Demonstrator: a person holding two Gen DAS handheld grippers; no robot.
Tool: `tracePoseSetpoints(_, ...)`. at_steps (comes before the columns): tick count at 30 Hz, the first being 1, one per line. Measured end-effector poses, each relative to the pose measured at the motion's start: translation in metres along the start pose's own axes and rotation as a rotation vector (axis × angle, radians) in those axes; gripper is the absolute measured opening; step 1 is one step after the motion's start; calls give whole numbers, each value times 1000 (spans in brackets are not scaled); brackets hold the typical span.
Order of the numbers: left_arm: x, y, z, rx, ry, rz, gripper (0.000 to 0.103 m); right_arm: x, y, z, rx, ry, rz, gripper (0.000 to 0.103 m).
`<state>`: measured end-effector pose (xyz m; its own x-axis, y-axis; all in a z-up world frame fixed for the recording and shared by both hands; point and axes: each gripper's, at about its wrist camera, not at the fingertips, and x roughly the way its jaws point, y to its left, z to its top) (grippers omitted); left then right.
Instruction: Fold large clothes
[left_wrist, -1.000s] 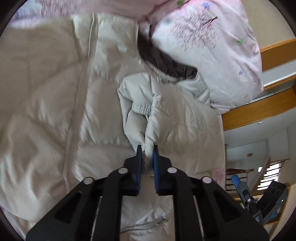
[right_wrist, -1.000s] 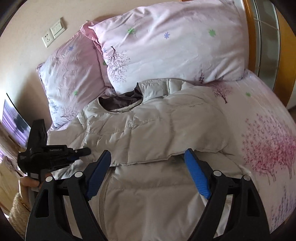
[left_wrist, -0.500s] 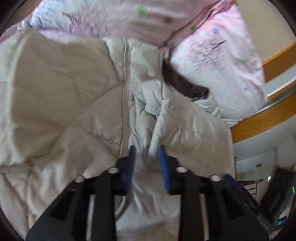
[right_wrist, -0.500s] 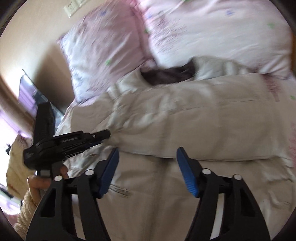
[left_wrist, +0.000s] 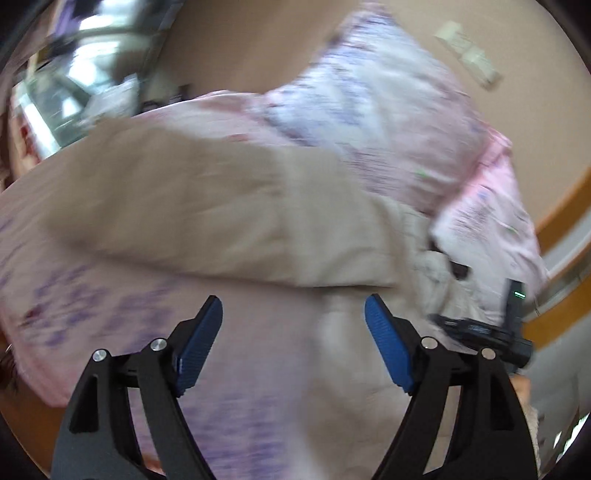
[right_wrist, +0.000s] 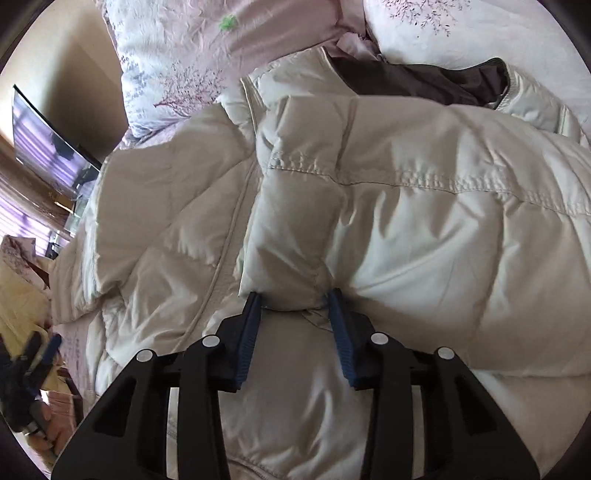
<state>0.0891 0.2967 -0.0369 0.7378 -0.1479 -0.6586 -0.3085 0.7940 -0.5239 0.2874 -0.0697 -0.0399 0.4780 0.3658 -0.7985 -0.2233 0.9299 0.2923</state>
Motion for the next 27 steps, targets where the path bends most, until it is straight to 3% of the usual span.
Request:
tracePoseSetpoints(3, -2, 42, 7, -130, 3, 40, 78, -26, 1, -9, 15, -48, 60, 45)
tracePoseSetpoints(5, 1, 63, 12, -227, -6, 29, 74, -43, -2, -16, 29, -77, 96, 58)
tracePoseSetpoints(7, 4, 77, 15, -299, -28, 26, 70, -53, -2, -21, 28, -83, 122, 58)
tracePoseSetpoints(12, 8, 104, 28, -447, -77, 20, 50, -69, -5, -32, 16, -89, 153, 59)
tracePoseSetpoints(14, 10, 111, 32, -483, -84, 34, 29, -74, -5, -36, 12, -94, 157, 59)
tracePoseSetpoints(16, 14, 115, 39, -478, -74, 61, 14, -78, -8, -39, 10, -101, 156, 59)
tracePoseSetpoints(19, 13, 111, 49, -433, -81, 80, 6, -88, -17, -44, 15, -124, 147, 59)
tracePoseSetpoints(23, -4, 76, 74, -343, -146, 39, 4, -109, -34, -48, 29, -183, 128, 61)
tracePoseSetpoints(27, -29, 0, 93, -176, -200, -62, 4, -131, -52, -49, 36, -254, 90, 63)
